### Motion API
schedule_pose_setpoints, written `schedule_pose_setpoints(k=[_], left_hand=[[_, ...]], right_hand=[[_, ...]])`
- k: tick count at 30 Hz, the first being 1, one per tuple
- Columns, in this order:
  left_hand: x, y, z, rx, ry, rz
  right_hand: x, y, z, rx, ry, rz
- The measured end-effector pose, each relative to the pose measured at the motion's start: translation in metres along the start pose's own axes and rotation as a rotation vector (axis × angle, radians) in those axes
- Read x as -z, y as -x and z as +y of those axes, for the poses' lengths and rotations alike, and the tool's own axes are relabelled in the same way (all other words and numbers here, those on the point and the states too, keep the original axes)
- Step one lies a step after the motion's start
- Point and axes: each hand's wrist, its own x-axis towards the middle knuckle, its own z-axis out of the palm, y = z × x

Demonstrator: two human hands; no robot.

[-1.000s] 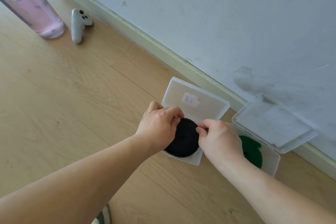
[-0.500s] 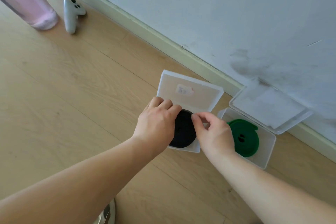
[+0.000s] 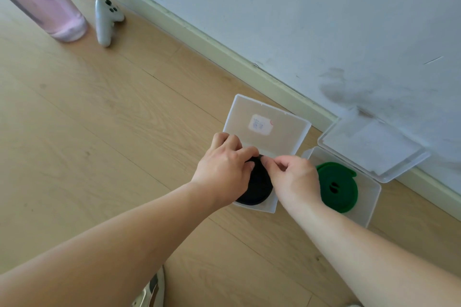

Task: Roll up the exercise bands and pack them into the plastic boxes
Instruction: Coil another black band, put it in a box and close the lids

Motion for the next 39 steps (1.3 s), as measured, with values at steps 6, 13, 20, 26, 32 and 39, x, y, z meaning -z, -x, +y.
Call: schedule_pose_setpoints(k=[6, 13, 20, 26, 32, 39], left_hand=[[-0.006, 0.006, -0.005, -0.06, -0.03, 0.092], [-0.006, 0.007, -0.002, 0.007, 0.044, 0.146], [-0.014, -0.001, 0.012, 0.21, 0.112, 0.196], [-0.013, -0.001, 0.013, 0.217, 0.076, 0.197], [-0.016, -0.003, 0.012, 0.233, 0.094, 0.181], [-0.018, -0.002, 0.012, 0.141, 0.002, 0.199]], right_hand=[[-0.009, 0.003, 0.006, 0.084, 0.062, 0.088], [0.023, 0.013, 0.003, 0.101, 0.017, -0.051], [0.017, 0.012, -0.008, -0.028, -0.203, -0.114], [0.016, 0.012, 0.002, 0.081, -0.114, -0.077], [0.001, 0.006, 0.003, 0.011, -0.186, -0.027], [0.003, 0.01, 0.01, 0.086, -0.054, -0.043]])
